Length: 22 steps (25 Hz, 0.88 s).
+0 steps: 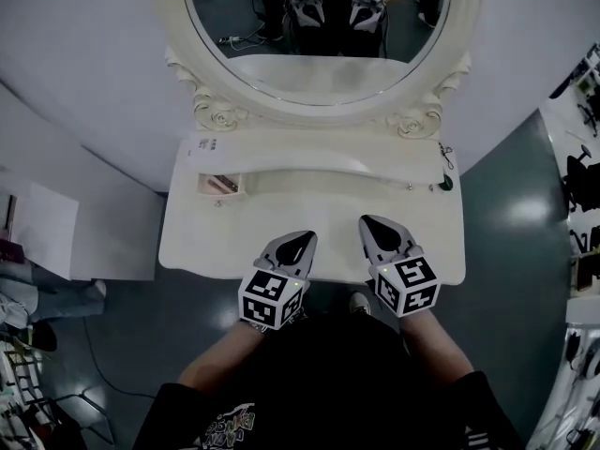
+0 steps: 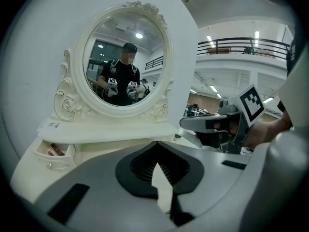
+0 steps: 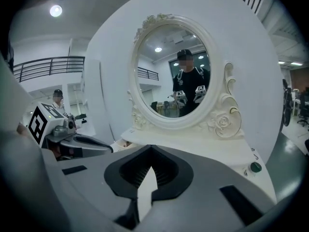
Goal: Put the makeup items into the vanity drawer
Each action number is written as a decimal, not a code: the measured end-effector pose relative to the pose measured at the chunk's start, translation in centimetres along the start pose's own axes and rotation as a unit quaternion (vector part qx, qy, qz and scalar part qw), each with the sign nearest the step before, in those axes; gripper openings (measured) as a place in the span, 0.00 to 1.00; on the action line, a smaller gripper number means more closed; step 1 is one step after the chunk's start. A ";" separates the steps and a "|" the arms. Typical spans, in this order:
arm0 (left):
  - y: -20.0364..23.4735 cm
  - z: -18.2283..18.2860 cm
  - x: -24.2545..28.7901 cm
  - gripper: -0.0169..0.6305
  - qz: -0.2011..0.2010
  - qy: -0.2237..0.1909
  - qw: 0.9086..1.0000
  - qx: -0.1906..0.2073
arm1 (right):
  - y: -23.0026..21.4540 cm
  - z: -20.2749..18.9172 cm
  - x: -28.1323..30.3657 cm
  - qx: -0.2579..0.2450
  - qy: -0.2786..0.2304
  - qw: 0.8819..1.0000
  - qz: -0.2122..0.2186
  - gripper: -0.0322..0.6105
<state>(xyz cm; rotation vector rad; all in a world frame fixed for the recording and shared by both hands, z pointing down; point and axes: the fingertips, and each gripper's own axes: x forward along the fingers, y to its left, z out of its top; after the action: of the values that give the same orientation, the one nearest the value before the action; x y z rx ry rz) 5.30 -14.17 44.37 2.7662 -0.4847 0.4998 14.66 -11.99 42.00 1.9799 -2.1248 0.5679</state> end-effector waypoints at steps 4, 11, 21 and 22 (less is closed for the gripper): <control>-1.2 -0.4 0.5 0.02 0.016 0.000 1.000 -0.008 | 0.7 -1.6 -0.7 0.009 0.009 1.000 0.027 0.10; -3.0 -0.8 0.8 0.02 0.055 -0.007 0.998 -0.014 | 0.9 -3.2 -1.7 -0.007 0.030 0.997 0.075 0.10; -4.0 -1.7 -0.8 0.02 0.108 -0.021 0.993 -0.038 | 2.0 -3.6 -2.7 -0.034 0.040 0.991 0.124 0.10; -4.1 -1.8 -1.0 0.02 0.110 -0.022 0.993 -0.039 | 2.1 -3.6 -2.8 -0.034 0.040 0.991 0.127 0.10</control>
<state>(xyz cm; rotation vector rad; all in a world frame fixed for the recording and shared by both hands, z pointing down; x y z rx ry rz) 5.43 -9.58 44.67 2.6680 -0.8086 0.4577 12.41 -7.93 43.92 1.6351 -2.3285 0.5960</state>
